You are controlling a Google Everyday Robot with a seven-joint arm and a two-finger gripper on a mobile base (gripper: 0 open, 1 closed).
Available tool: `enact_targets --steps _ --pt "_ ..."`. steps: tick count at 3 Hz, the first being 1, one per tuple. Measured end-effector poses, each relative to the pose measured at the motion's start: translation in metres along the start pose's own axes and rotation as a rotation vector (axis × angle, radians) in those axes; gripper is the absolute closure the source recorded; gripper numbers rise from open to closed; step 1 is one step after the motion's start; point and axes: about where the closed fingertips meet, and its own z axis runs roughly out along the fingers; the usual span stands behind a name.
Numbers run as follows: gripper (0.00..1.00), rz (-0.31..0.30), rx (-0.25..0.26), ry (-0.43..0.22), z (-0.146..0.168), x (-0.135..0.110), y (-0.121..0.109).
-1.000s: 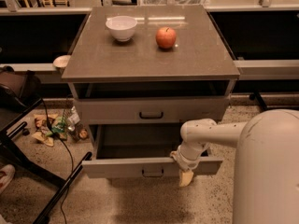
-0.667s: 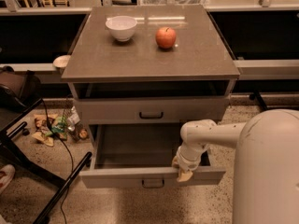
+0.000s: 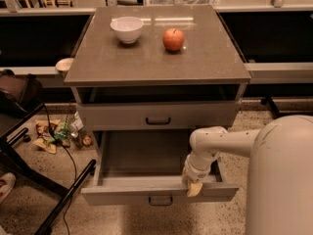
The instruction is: Open middle drawer
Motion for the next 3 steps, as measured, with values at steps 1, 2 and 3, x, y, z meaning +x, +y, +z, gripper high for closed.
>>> enact_targets --steps 1,2,3 --pt "0.19 0.000 0.000 0.000 0.000 0.000 0.000" --pt "0.00 -0.058 0.016 -0.033 -0.016 0.000 0.004" --pt "0.00 -0.101 0.057 -0.041 -0.049 -0.002 0.018"
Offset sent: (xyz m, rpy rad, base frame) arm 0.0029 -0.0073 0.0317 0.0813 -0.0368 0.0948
